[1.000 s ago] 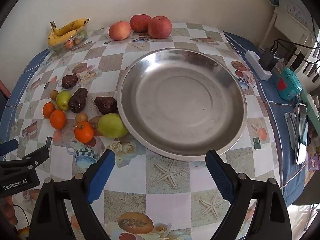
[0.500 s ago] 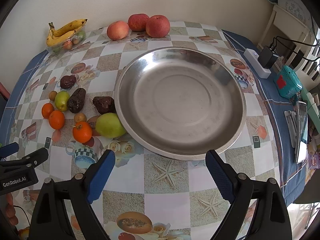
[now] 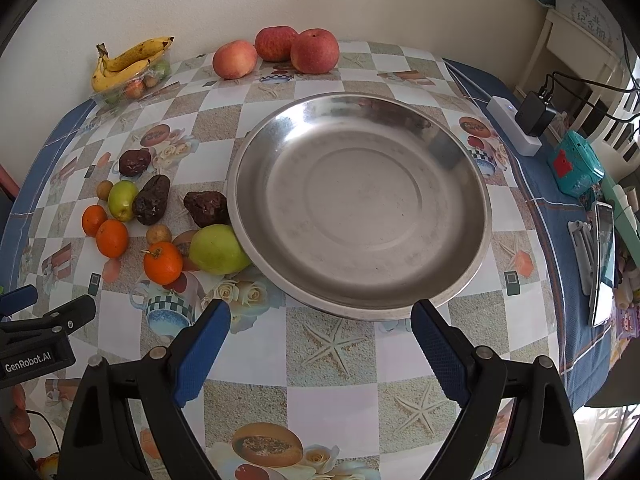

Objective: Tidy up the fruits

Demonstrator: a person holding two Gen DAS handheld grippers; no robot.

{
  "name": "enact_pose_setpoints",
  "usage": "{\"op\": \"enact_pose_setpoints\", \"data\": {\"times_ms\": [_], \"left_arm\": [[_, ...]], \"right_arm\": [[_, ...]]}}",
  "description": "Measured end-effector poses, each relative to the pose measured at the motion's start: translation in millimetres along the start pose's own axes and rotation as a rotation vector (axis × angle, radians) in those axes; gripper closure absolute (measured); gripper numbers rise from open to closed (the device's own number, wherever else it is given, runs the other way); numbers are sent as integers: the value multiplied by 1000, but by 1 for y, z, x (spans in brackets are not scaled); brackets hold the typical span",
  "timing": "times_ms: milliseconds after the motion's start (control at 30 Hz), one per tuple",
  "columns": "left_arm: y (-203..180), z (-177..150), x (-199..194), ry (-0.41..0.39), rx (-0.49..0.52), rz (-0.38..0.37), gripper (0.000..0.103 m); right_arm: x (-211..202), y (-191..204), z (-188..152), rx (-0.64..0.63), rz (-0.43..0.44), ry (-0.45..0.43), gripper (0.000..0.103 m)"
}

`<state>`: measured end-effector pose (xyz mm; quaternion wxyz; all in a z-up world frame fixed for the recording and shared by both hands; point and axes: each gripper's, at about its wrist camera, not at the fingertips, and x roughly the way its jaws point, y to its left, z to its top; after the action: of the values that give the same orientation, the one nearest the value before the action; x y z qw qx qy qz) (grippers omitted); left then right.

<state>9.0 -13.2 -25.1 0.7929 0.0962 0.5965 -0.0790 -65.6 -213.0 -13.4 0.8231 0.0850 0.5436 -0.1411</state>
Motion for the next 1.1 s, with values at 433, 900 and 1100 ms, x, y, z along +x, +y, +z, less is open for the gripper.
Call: {"op": "enact_pose_setpoints", "data": {"times_ms": [433,900,1100], "left_arm": [[1,0,2,10,-9,-4,0],[2,-1,4,17,-17,-6,0],[4,-1,6,25,-26,-9,0]], "right_arm": [[1,-1,0,-5,-1,6,11],[1,0,0,-5,-2,9,11],[2,0,-1,-7,-3,13,11]]}}
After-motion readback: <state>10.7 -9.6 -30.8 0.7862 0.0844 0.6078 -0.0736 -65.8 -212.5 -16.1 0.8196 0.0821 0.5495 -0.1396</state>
